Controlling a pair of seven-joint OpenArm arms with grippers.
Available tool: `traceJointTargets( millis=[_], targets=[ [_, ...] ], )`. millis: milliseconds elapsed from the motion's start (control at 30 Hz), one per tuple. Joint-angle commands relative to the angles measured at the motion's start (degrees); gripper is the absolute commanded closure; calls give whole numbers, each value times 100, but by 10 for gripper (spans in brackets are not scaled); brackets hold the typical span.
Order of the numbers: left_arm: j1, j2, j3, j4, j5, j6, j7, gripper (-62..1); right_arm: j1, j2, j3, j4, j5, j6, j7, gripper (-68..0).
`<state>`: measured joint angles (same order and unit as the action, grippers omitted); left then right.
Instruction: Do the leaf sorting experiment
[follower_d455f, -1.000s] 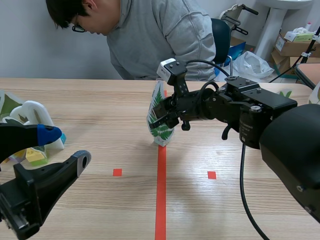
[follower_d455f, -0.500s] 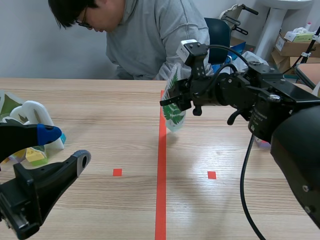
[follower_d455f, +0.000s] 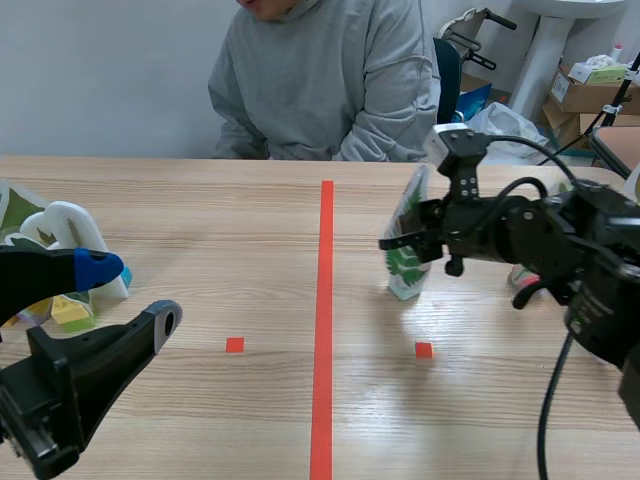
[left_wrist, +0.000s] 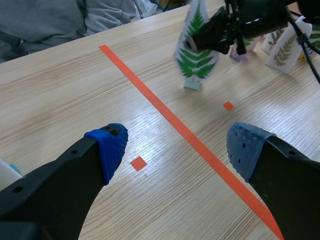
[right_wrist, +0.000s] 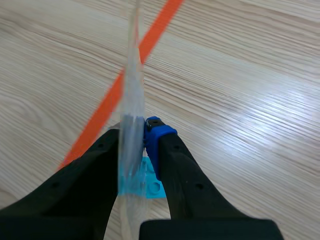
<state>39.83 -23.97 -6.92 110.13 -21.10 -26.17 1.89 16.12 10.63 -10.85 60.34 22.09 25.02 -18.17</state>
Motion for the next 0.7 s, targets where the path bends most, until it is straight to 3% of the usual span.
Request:
traceJointTargets(
  millis=[0,333,667],
  targets=[
    [28,26,-17,83,-76,-9,-101,-437,-2,232,151,280,66,-20,24,-16],
    [28,26,-17,83,-79,-9,-125,-437,-734,914,999,1078,247,-20,-13,-16],
    [26,24,-17,83,-79,-9,-164,-437,-1370,1113,1816,1102,417,-13,13,-15]
  ],
)
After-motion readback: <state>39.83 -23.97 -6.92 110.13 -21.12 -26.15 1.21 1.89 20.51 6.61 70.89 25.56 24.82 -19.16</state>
